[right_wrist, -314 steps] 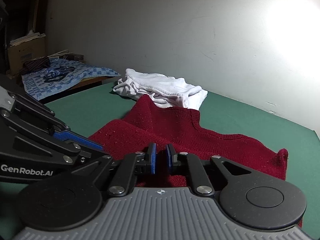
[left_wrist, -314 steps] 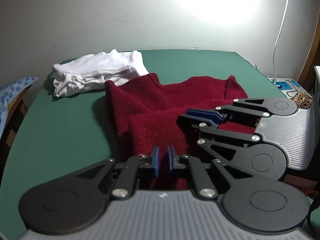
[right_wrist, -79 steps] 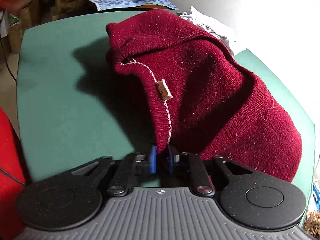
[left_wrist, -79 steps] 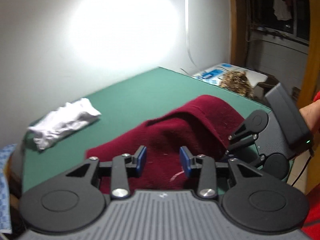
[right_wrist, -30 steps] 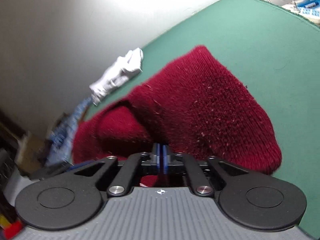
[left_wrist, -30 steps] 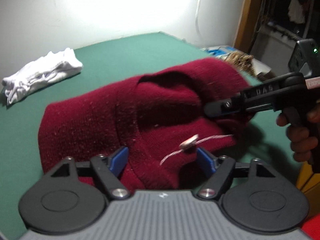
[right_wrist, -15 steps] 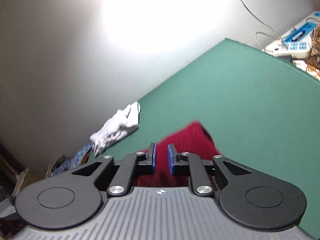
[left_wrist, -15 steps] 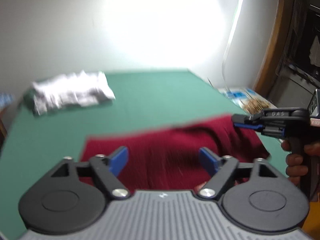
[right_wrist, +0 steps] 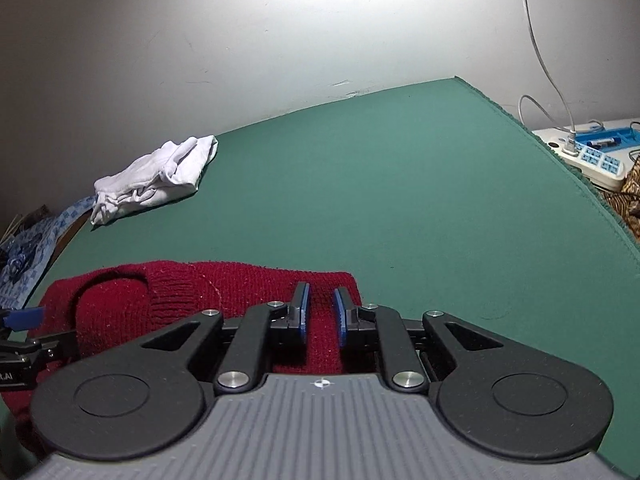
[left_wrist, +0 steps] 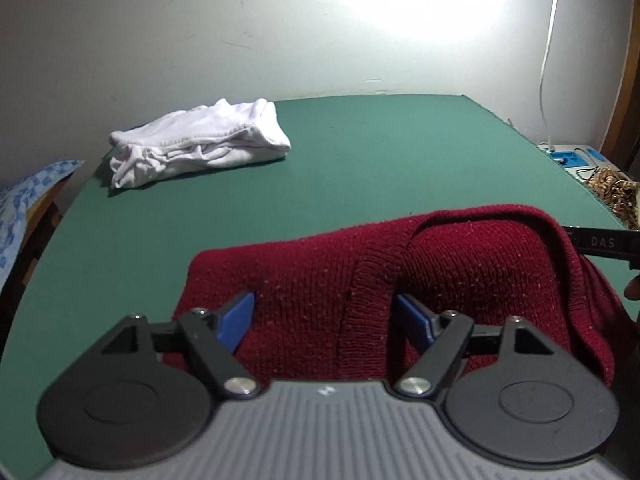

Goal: Fold clothes
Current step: 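Lower the sweater bundle onto the table and open both grippers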

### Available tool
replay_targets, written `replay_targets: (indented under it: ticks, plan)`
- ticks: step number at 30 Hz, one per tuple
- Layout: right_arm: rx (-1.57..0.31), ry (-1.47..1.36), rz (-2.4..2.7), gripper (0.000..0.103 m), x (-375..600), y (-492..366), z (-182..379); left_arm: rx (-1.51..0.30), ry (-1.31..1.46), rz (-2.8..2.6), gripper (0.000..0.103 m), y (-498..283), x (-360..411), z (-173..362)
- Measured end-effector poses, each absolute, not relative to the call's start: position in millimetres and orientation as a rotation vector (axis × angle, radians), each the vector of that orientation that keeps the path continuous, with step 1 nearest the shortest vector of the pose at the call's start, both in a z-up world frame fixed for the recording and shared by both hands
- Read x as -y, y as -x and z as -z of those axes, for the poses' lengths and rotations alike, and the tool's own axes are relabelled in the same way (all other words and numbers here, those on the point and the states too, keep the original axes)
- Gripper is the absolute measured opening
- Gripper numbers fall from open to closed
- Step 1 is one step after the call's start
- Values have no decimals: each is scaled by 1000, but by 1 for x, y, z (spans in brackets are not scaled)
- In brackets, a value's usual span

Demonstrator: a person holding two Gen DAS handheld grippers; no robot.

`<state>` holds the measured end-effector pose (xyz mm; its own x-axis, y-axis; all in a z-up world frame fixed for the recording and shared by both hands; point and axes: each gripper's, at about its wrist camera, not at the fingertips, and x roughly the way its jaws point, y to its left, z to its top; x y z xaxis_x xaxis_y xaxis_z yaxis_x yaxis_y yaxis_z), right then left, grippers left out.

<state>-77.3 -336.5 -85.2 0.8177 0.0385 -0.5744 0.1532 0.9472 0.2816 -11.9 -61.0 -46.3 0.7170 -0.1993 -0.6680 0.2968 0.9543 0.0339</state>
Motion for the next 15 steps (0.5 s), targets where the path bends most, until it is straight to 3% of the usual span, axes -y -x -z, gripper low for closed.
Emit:
replay_targets:
  ticks: [2,3,4,5,6,8,15]
  plan:
    - [-597,-373,37,18,347,87,76,-736,-172,227,80,12,65,41]
    - [-578,-417,16,27,355,95,72,-740,-181,194,78,15,66,37]
    - [-563,-456,-9,46,363,103,69,-731,-168,168,79,21,64,32]
    - [-564,-484,-40,57,371,109,68,-715,-147,147,83,28,60,26]
    - [-576,-505,-75,71,379,114,68,-702,-134,132,93,35,54,22]
    - [-615,-534,-145,70,393,123,71,-681,-115,106,100,48,39,17]
    - [-742,-772,-267,71,429,142,97,-700,-80,112,97,58,-20,34]
